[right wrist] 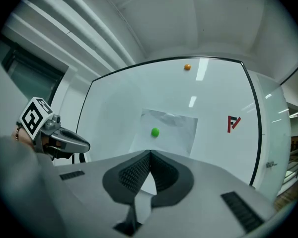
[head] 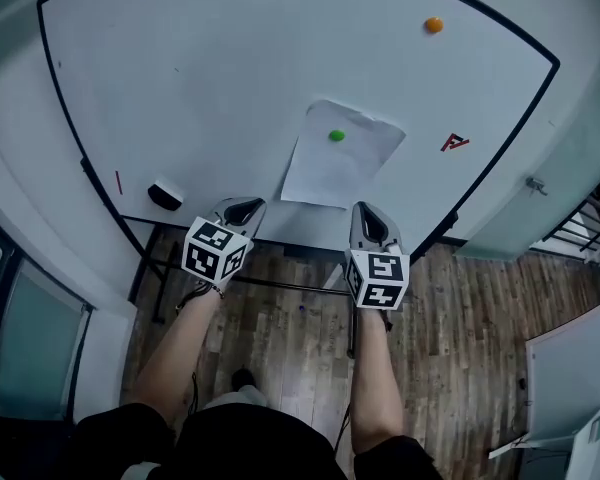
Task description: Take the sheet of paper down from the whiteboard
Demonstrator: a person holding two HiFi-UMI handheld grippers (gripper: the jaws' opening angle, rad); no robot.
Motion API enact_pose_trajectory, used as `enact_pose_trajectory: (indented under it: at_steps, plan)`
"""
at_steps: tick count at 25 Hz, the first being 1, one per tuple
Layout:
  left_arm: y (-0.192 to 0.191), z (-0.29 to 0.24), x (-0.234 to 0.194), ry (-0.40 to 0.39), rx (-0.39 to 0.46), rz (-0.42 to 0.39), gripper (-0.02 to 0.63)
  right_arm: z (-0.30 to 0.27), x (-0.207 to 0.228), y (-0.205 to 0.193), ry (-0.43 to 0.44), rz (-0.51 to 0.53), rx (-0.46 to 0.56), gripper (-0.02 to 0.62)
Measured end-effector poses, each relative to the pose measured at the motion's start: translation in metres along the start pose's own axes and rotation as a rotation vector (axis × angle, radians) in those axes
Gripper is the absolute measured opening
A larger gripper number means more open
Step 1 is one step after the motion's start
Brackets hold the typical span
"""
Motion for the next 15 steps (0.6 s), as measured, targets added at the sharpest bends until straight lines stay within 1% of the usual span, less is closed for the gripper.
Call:
enact_pose_trajectory:
  at_steps: [5,10,15]
  plan:
    - [-0.001,-0.019,-0.026,-0.044,-0.009,-0.007,0.021,-0.028,-0.009,0.005,-0.031,0.007,-0.004,0.02]
    - [0.004,-0.034,-0.034,-0.08,-0.011,-0.01,0.021,-0.041,-0.011,0.005,-0.058,-0.008,-0.012,0.02]
    - [0.004,-0.059,-0.038,-0.115,-0.052,-0.014,0.021,-0.049,-0.007,0.004,-0.079,-0.014,0.004,0.02]
Point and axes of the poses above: the fingertips, and each gripper's own axes: z backward along the fingers, x to its right, y out of its top, the point moved 9 cm from there along z, backward along the fingers, and after that the axes turned 12 degrees about z, right-handed, at the moved point
